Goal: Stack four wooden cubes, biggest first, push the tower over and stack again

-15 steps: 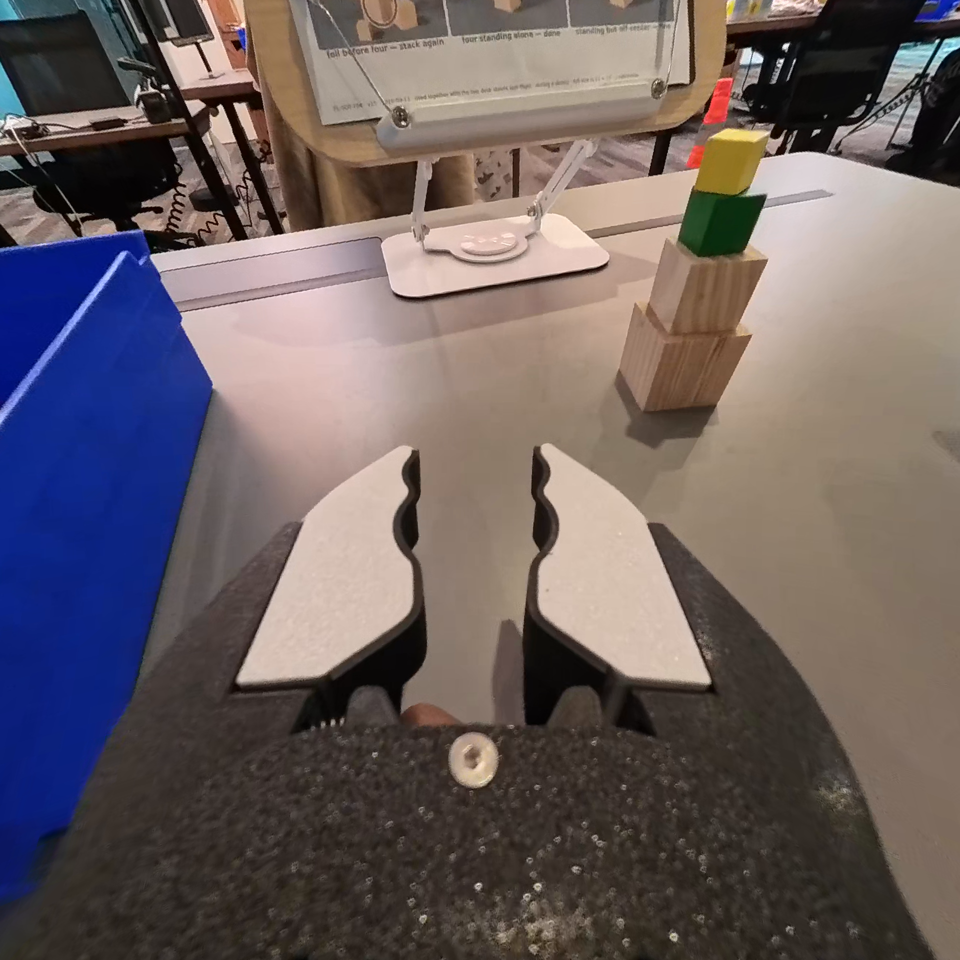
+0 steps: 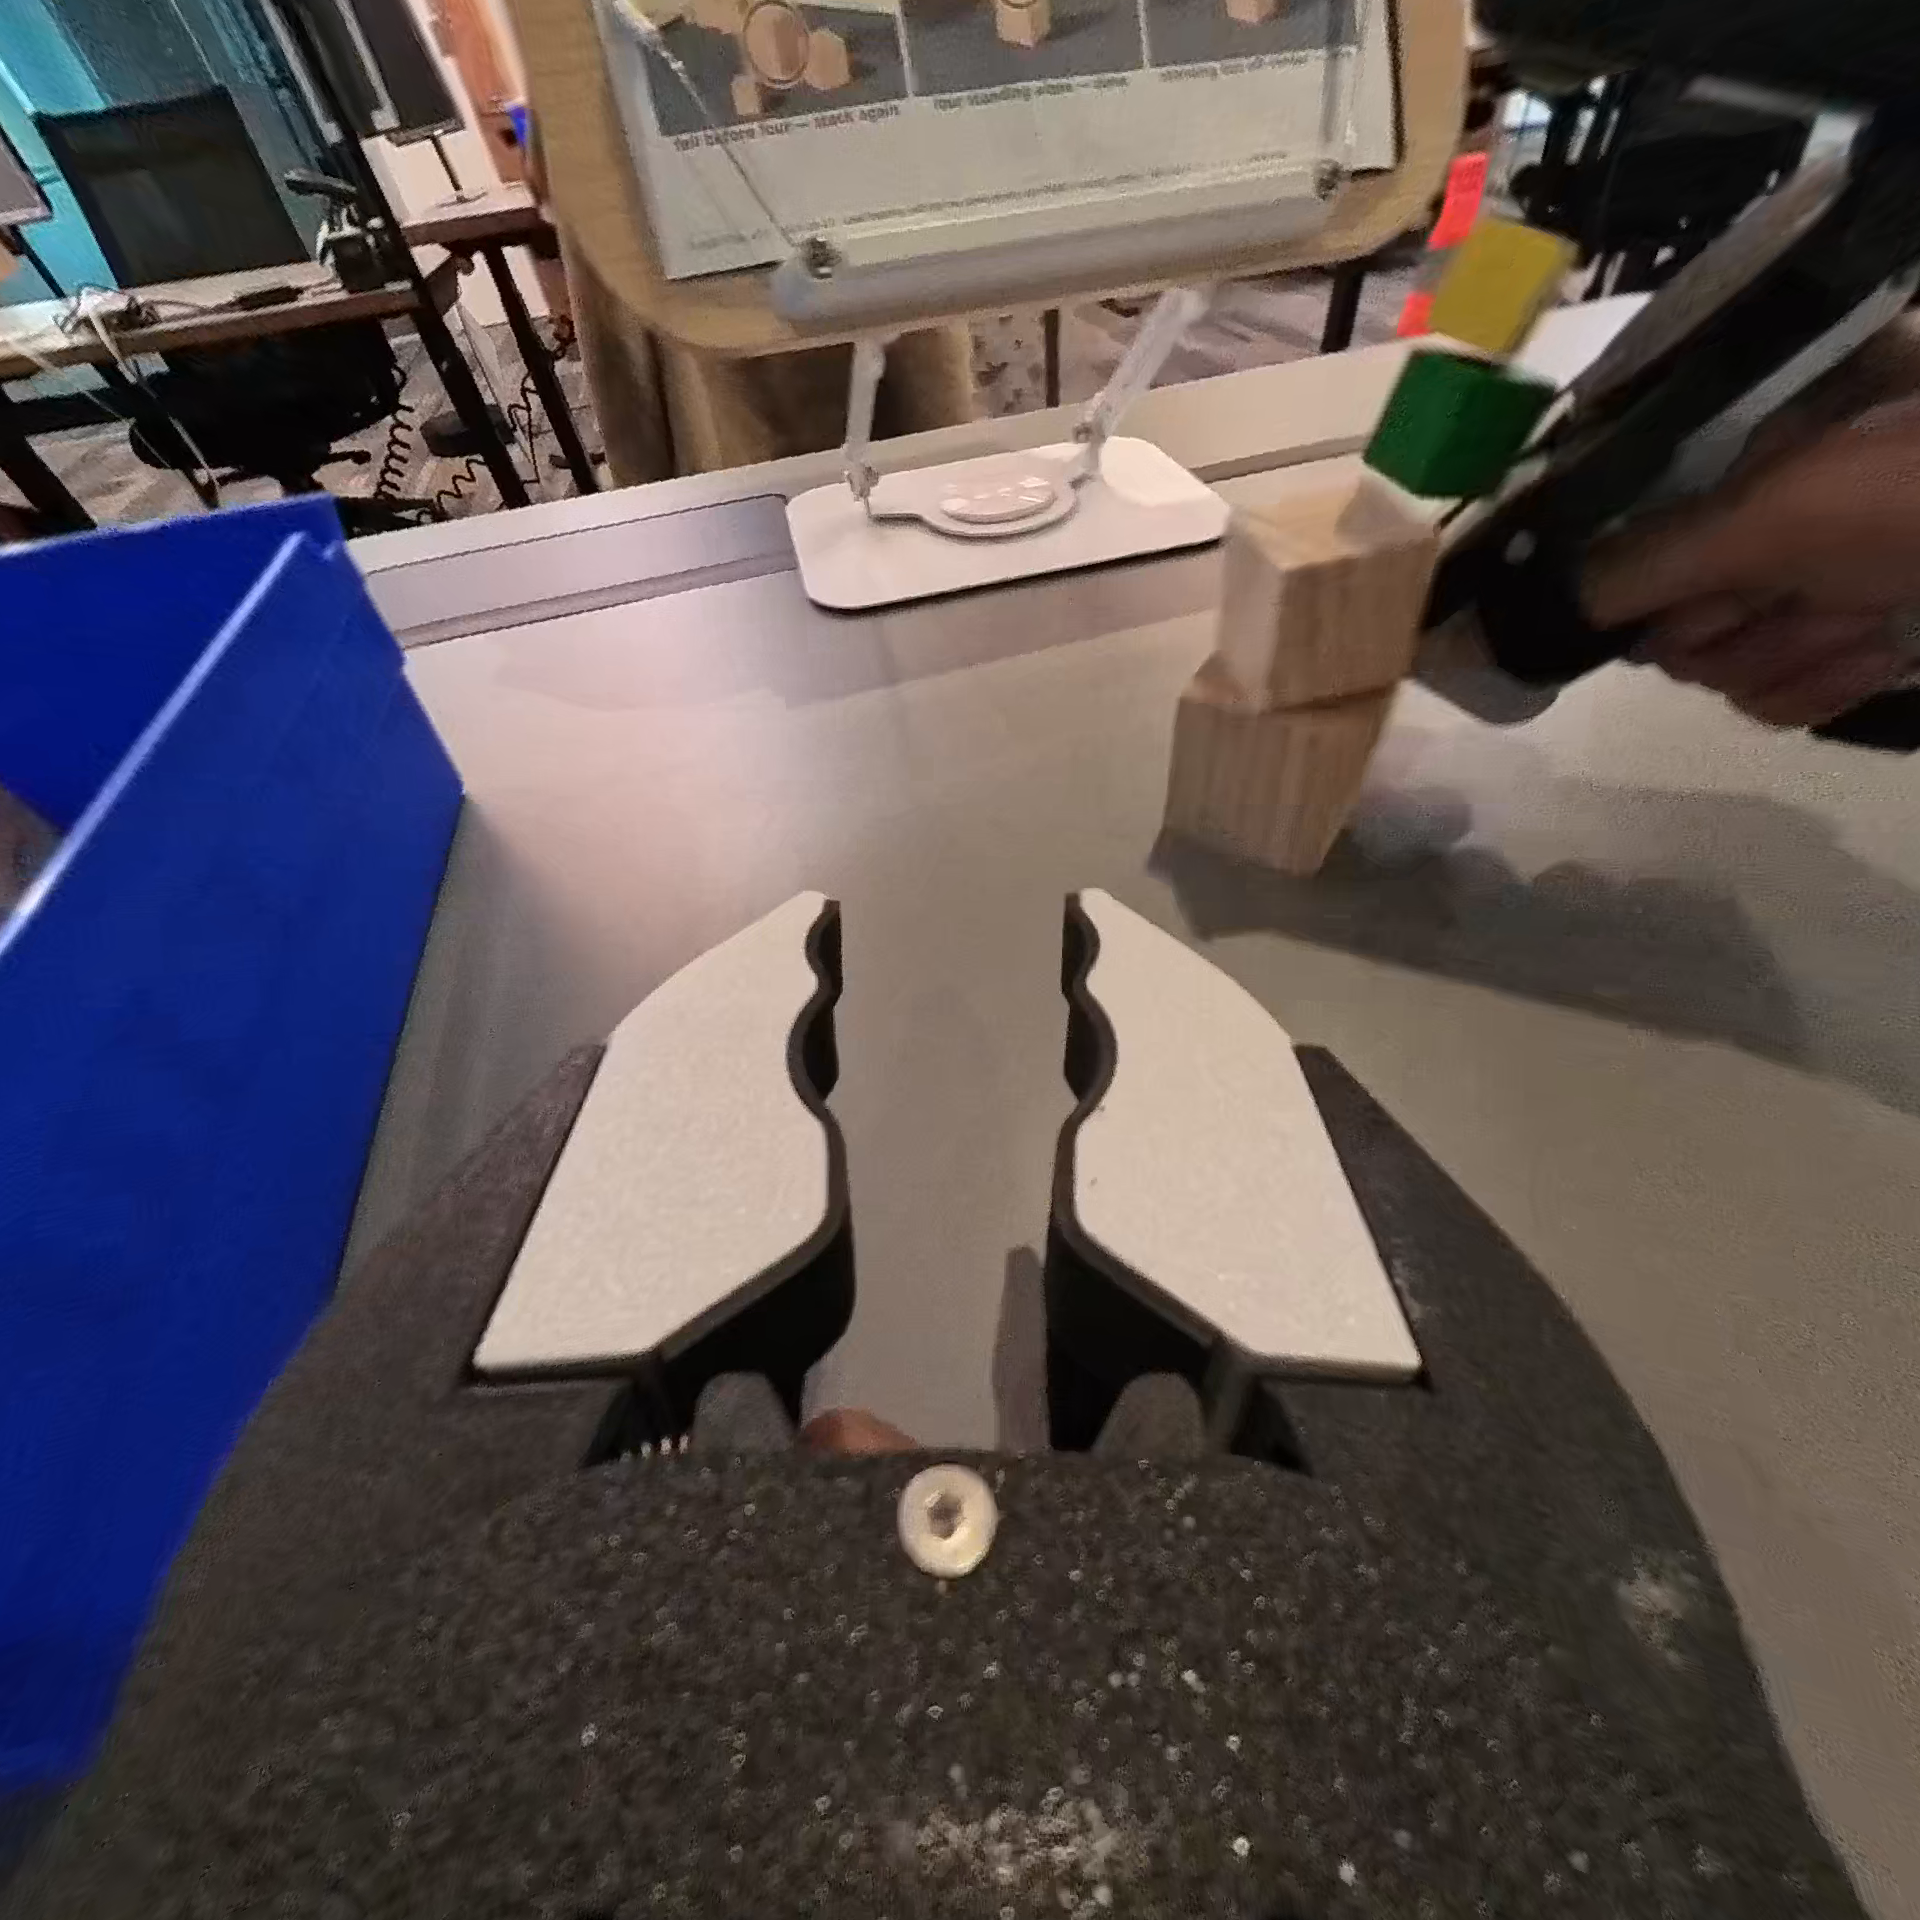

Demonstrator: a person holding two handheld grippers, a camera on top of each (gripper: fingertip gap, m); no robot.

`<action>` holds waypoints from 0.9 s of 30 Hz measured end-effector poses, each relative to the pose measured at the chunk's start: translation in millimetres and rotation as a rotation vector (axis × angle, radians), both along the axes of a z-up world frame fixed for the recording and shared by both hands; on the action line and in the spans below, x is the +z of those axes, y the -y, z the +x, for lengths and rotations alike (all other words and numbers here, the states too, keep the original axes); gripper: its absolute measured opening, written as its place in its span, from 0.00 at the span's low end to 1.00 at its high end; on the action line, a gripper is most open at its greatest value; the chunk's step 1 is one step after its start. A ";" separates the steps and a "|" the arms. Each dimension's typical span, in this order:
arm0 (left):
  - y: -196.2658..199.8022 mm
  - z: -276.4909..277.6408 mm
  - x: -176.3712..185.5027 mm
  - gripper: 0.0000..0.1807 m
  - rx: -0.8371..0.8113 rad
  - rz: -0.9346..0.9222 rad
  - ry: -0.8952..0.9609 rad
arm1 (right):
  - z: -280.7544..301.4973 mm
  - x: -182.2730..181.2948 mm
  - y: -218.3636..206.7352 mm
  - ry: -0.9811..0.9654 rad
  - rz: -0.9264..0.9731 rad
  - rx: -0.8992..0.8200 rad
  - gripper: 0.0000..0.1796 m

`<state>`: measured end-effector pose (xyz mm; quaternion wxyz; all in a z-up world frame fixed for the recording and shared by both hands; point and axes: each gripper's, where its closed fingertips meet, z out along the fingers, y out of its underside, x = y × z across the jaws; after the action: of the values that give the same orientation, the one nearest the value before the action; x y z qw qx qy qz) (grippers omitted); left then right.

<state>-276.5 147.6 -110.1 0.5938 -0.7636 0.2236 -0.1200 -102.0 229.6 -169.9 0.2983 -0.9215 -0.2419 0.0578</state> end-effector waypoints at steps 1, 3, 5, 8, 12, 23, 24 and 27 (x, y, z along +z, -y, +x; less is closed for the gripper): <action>-1.0 -3.8 0.7 0.23 0.006 -0.011 0.028 | -2.6 5.0 -0.8 -0.027 0.003 -0.010 0.00; -1.2 -9.2 2.1 0.23 0.003 -0.030 0.074 | -7.5 20.3 6.0 -0.144 0.000 0.012 0.00; -1.4 -16.2 4.4 0.23 0.017 -0.026 0.099 | 1.8 35.1 13.0 -0.198 0.016 -0.005 0.00; -1.3 -19.3 6.1 0.23 0.027 -0.017 0.109 | 20.7 58.0 27.7 -0.258 0.055 -0.043 0.00; -1.4 -12.8 1.1 0.24 0.028 -0.010 0.033 | 49.5 69.3 71.3 -0.108 0.194 -0.008 0.00; 14.1 22.8 -3.0 0.27 -0.045 -0.002 -0.030 | 63.7 87.4 177.4 -0.419 0.801 -0.070 0.06; 15.0 25.0 -3.4 0.27 -0.048 0.004 -0.041 | 69.6 89.6 176.8 -0.413 0.815 -0.085 0.11; 16.1 26.3 -2.9 0.27 -0.050 0.015 -0.052 | 85.1 90.3 172.6 -0.501 0.815 -0.136 0.18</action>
<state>-250.2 131.4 -113.0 0.5904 -0.7561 0.2587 -0.1133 -16.9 57.0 -79.6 0.6873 -0.7010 -0.1046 0.1587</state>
